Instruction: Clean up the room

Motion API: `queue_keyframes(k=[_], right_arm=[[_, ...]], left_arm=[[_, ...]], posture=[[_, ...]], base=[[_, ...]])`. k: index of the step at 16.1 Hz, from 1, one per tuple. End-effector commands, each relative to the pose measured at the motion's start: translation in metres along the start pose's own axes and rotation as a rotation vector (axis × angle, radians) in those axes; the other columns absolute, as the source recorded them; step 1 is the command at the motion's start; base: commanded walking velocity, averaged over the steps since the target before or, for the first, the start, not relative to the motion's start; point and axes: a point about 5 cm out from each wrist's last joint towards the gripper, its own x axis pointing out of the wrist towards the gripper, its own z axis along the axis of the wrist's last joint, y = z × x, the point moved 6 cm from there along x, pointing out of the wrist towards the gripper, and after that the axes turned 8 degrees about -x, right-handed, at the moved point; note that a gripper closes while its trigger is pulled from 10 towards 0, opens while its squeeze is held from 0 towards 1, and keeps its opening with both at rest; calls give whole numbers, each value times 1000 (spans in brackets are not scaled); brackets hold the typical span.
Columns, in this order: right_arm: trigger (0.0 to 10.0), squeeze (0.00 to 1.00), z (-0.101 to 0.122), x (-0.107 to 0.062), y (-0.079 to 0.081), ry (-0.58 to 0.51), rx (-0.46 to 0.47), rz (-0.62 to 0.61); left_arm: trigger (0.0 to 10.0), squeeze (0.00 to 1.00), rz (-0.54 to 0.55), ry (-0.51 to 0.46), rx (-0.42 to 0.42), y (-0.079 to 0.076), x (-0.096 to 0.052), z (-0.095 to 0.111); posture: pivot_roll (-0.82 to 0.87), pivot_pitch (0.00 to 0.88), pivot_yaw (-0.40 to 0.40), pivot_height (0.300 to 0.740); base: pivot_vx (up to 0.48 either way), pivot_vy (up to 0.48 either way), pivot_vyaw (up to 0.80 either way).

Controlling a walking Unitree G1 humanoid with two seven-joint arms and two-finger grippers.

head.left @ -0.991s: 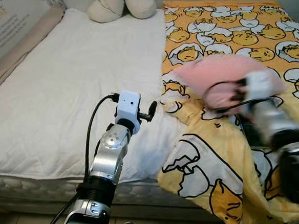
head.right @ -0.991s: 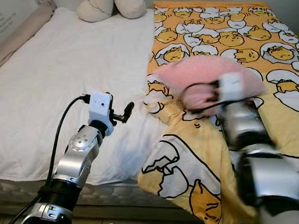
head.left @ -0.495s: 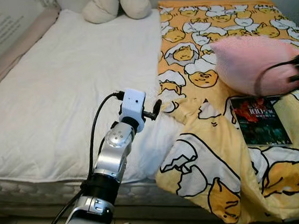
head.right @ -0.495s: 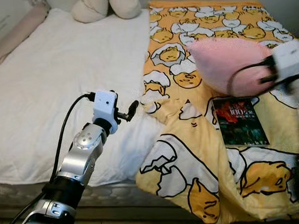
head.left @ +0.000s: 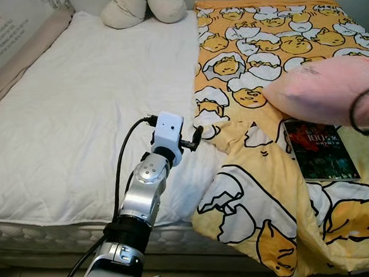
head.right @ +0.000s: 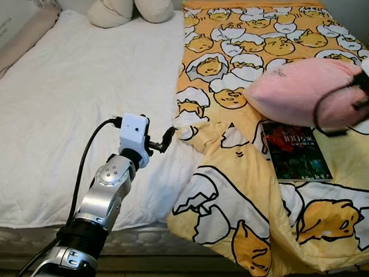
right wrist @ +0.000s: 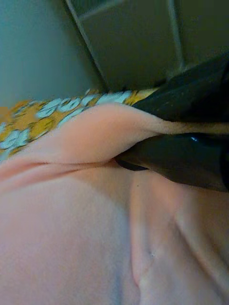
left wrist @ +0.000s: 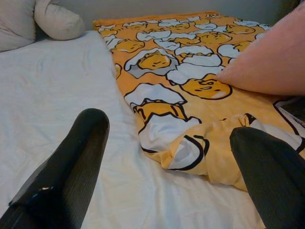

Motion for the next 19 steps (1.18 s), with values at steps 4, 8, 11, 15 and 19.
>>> queue_keyframes(k=[4,8,11,15,19], right_arm=[[0,0,-47,-5,10,196,-277,-14],[10000,1000,-49,-1,20,185,-299,-97],[10000,1000,-50,-3,18,143,-99,-135],[10000,1000,-48,-14,-12,111,-103,-281],[10000,1000,-24,-2,35,-146,684,-275]], left_arm=[[10000,0,-35,-9,-1,-9,2,4],[10000,0,-47,-16,-5,-14,2,7],[10000,0,-39,-19,-12,-11,1,7],[10000,0,-41,-18,-11,-11,0,7],[10000,0,-37,-11,-14,-10,1,5]], posture=[[-97,0,43,731],[-88,0,44,731],[-79,0,40,731],[-86,0,42,731],[-95,0,28,731]], base=[[0,0,0],[0,0,0],[0,0,0],[0,0,0],[0,0,0]])
